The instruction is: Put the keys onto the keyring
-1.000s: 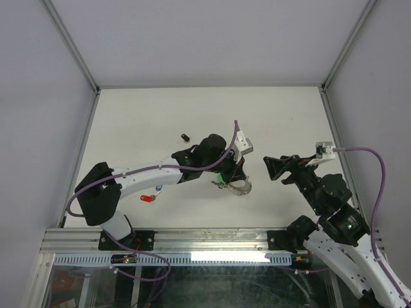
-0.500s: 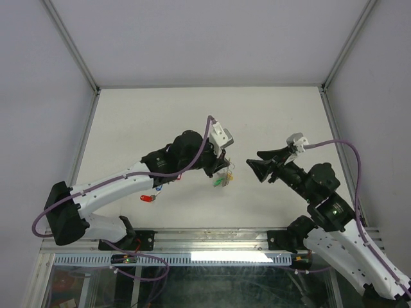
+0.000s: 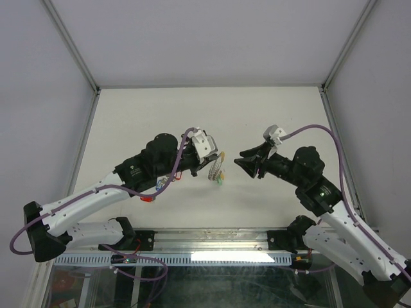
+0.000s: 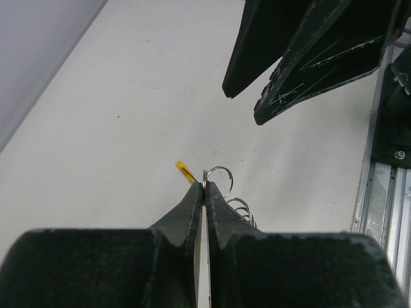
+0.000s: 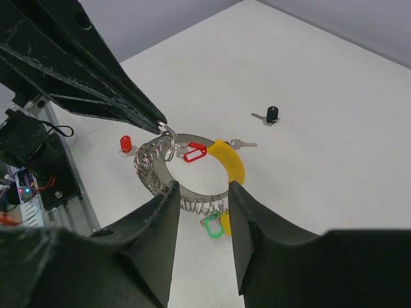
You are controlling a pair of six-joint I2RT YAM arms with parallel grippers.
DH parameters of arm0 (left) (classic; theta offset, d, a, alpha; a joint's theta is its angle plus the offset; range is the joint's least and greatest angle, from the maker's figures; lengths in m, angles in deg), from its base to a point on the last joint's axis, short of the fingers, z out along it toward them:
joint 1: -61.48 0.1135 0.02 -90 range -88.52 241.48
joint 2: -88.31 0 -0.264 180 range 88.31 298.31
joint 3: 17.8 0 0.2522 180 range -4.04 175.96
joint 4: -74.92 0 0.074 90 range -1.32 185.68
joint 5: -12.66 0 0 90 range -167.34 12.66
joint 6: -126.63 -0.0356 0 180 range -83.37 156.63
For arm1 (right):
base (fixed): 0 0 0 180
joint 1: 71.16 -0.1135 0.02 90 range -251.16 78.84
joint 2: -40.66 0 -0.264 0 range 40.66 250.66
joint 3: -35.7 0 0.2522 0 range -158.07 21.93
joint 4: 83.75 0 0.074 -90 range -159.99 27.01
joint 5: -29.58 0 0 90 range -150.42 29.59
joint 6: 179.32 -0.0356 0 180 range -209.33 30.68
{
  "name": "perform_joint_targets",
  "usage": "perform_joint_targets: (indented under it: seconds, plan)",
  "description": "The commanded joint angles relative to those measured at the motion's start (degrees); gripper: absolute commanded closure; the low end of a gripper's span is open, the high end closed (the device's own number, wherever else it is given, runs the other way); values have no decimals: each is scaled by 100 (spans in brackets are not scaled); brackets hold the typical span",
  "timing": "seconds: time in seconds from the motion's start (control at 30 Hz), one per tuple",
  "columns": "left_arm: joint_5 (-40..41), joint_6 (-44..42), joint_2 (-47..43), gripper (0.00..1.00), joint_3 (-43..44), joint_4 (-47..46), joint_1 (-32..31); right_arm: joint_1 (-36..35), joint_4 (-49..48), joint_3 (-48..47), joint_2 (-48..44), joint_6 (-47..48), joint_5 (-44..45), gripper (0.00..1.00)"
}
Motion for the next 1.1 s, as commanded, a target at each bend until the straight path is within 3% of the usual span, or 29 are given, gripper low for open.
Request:
perform_joint_targets:
  seconds: [0.0,0.47,0.87,1.07]
  plan:
    - [-86,-305,-214,100,22,-332,20,-5,-460,-331,263,64,-92,61]
    - [-211,-154,-208,100,170,-330,22,-14,-1185,-192,740,-416,-543,51]
    - [-278,-144,-195,100,190,-334,22,-14,-1095,-86,692,-237,533,51]
    - [-324,-134,-156,100,226,-334,21,-16,-1068,-153,1037,-325,81,51]
